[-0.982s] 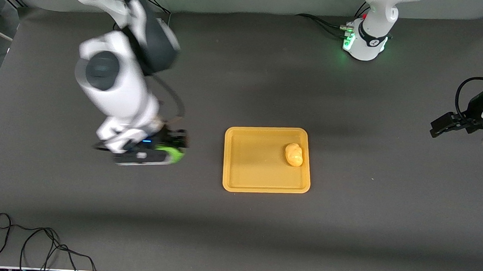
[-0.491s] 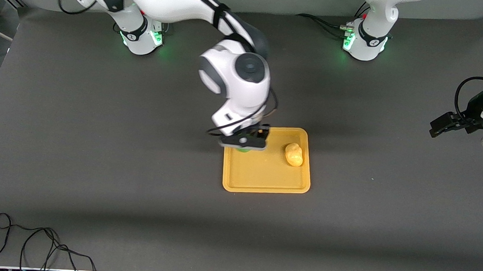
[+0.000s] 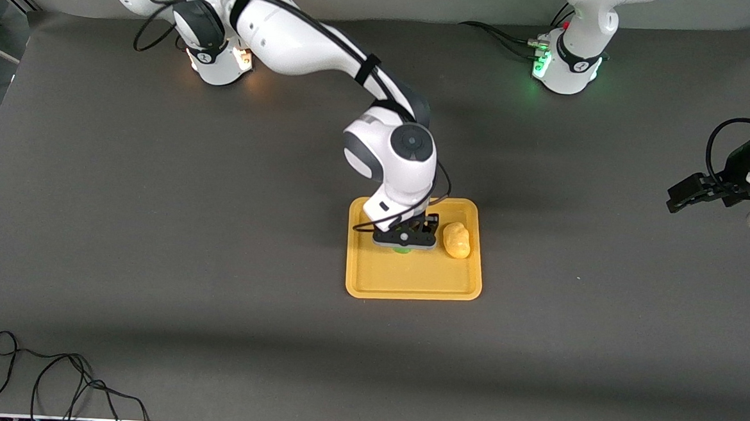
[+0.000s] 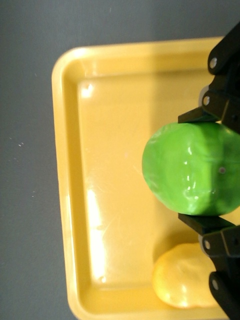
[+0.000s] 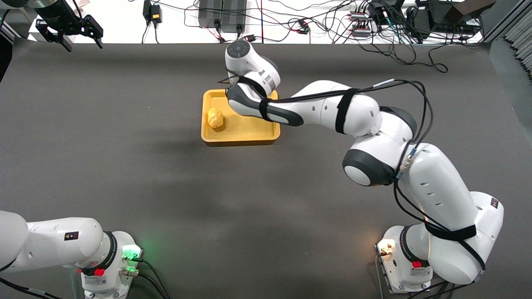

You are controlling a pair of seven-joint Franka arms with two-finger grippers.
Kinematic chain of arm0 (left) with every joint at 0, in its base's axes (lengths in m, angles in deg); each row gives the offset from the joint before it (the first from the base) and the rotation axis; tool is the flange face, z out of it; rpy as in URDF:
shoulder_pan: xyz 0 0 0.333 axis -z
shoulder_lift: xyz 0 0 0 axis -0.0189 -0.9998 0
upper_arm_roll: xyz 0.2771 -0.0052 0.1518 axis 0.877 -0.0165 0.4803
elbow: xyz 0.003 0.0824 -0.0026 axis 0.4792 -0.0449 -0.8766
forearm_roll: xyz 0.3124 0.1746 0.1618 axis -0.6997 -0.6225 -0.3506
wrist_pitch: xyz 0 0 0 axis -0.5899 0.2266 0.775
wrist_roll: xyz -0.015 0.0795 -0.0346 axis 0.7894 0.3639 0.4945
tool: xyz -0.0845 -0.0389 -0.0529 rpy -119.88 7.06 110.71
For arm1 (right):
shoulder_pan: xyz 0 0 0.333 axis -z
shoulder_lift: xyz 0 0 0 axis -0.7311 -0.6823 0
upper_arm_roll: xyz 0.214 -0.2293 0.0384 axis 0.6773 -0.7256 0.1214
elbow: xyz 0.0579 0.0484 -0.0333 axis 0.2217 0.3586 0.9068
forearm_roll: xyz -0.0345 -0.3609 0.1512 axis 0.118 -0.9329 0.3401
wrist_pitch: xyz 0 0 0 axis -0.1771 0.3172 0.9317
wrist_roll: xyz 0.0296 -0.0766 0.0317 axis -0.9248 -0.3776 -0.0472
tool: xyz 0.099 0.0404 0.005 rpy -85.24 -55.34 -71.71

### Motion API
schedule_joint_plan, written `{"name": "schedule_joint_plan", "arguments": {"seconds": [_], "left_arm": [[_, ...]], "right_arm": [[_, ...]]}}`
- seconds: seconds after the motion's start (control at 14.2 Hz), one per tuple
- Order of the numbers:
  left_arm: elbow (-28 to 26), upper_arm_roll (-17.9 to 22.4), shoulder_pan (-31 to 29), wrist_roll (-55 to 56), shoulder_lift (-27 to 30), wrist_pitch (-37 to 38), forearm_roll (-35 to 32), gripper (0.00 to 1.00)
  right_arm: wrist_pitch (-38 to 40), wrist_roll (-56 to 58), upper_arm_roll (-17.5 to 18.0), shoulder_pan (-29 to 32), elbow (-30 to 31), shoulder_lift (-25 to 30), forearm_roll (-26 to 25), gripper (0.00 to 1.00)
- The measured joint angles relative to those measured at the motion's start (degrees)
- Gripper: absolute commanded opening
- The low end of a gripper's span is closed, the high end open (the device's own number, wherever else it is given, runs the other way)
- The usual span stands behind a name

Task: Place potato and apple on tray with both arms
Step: 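Lower the apple onto the tray beside the potato and open the right gripper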

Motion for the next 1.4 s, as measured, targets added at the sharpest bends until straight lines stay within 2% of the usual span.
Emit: {"name": "schedule_joint_plan", "arguments": {"seconds": [0.28,0.49,0.7,0.77,0.84,0.91,1.26,1.4], "left_arm": [[0.0,0.0,0.0,0.0,0.0,0.0,0.0,1.0],[0.1,0.0,0.1,0.0,0.0,0.0,0.0,1.0],[0.1,0.0,0.1,0.0,0.0,0.1,0.0,1.0],[0.1,0.0,0.1,0.0,0.0,0.1,0.0,1.0],[0.1,0.0,0.1,0.0,0.0,0.1,0.0,1.0],[0.1,0.0,0.1,0.0,0.0,0.1,0.0,1.0],[0.1,0.0,0.1,0.0,0.0,0.1,0.0,1.0],[0.1,0.0,0.1,0.0,0.0,0.1,0.0,1.0]], "right_arm": [[-3.2,0.0,-0.1,0.0,-0.1,-4.2,0.0,0.41],[-3.2,0.0,-0.1,0.0,-0.6,-4.3,0.0,0.41],[-3.1,0.0,-0.2,0.0,-0.6,-4.4,0.0,0.49],[-3.1,0.0,-0.3,0.0,-0.6,-4.4,0.0,0.63],[-3.1,0.0,-0.4,0.0,-0.6,-4.4,0.0,0.9],[-3.1,0.0,-0.4,0.1,-0.6,-4.4,0.0,1.0],[-2.4,0.0,-0.5,0.7,-1.5,-4.1,0.0,1.0],[1.8,0.0,-0.6,0.8,-2.9,-2.2,0.0,1.0]]}}
